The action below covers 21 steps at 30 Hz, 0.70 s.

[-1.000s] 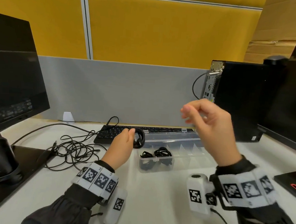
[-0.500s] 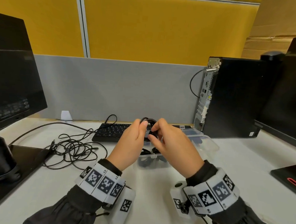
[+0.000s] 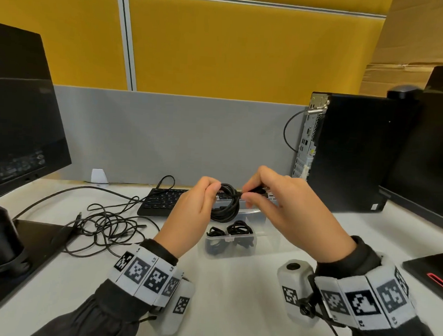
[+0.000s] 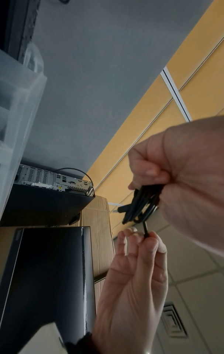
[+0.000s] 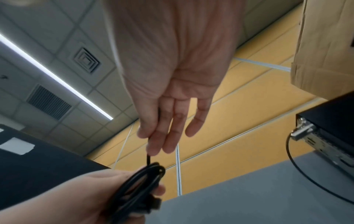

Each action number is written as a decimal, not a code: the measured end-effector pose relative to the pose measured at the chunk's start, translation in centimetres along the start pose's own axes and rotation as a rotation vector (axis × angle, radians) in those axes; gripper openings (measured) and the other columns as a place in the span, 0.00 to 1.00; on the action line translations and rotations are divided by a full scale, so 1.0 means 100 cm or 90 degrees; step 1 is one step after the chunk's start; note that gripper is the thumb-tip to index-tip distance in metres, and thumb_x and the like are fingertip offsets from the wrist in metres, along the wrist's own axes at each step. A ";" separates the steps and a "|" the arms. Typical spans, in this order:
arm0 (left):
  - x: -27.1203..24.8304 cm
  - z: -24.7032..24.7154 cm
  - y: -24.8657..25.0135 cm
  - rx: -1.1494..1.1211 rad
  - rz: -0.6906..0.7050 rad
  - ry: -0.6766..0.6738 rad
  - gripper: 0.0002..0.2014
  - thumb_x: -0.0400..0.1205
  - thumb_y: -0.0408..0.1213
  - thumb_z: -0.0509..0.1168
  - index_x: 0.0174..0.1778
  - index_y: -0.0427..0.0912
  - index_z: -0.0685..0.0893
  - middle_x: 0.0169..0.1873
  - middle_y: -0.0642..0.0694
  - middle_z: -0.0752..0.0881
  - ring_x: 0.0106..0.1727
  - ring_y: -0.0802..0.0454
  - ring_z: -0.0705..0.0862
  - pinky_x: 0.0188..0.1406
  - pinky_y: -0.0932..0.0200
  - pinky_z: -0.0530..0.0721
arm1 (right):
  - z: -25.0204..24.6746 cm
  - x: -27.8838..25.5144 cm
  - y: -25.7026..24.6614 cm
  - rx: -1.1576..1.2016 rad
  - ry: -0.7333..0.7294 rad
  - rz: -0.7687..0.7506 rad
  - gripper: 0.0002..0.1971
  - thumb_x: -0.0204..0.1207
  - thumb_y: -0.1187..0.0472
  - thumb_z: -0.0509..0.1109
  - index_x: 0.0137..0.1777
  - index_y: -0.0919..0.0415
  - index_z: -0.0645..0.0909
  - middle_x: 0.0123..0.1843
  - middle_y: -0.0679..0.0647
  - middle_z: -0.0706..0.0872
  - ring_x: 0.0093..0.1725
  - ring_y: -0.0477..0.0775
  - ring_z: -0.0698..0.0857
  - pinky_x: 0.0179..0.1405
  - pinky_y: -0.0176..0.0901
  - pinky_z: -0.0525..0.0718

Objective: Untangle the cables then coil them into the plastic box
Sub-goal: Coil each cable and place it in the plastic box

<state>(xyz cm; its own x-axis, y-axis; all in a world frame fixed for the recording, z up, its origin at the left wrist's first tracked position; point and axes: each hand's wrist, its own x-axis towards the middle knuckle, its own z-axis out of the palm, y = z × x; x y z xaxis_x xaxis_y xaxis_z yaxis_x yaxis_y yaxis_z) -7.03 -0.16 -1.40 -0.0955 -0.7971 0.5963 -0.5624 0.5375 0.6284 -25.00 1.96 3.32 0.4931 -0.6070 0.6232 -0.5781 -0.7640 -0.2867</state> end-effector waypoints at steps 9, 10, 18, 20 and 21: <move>-0.001 -0.003 0.007 0.034 0.018 0.001 0.15 0.87 0.43 0.48 0.34 0.51 0.69 0.26 0.56 0.71 0.29 0.65 0.73 0.30 0.69 0.68 | -0.006 0.000 -0.007 0.143 0.010 0.026 0.03 0.75 0.62 0.72 0.43 0.58 0.79 0.35 0.41 0.86 0.40 0.35 0.86 0.44 0.23 0.78; -0.002 -0.003 0.007 0.028 0.011 0.005 0.15 0.87 0.42 0.48 0.33 0.51 0.69 0.26 0.56 0.72 0.29 0.65 0.73 0.30 0.69 0.69 | -0.006 0.000 -0.004 0.136 0.017 0.028 0.03 0.76 0.61 0.72 0.43 0.58 0.80 0.36 0.42 0.86 0.41 0.37 0.86 0.44 0.24 0.79; -0.003 -0.002 0.016 -0.037 0.038 0.055 0.18 0.86 0.47 0.47 0.31 0.49 0.68 0.25 0.55 0.70 0.28 0.61 0.72 0.30 0.67 0.68 | -0.006 0.002 0.023 -0.232 0.215 -0.078 0.12 0.77 0.50 0.64 0.44 0.55 0.85 0.49 0.52 0.80 0.51 0.49 0.72 0.47 0.34 0.70; -0.004 -0.003 0.022 -0.066 0.046 0.070 0.18 0.84 0.50 0.46 0.31 0.49 0.69 0.25 0.53 0.70 0.28 0.60 0.71 0.30 0.64 0.68 | 0.000 0.003 0.026 -0.250 0.272 -0.066 0.12 0.78 0.51 0.64 0.46 0.56 0.85 0.51 0.56 0.79 0.53 0.52 0.71 0.47 0.35 0.70; -0.004 -0.002 0.025 -0.082 0.043 0.073 0.18 0.83 0.50 0.46 0.31 0.48 0.69 0.25 0.52 0.70 0.27 0.59 0.70 0.28 0.62 0.68 | 0.004 0.004 0.026 -0.247 0.299 -0.060 0.12 0.79 0.51 0.64 0.47 0.57 0.86 0.51 0.56 0.79 0.53 0.52 0.71 0.46 0.36 0.70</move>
<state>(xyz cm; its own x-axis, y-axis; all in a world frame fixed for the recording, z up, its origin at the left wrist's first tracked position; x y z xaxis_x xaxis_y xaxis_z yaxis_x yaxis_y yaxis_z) -8.18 1.57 0.03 -0.0310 -0.7250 0.6880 -0.4475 0.6256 0.6391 -26.12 -0.34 2.53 0.2656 -0.3123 0.9121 -0.7842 -0.6203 0.0159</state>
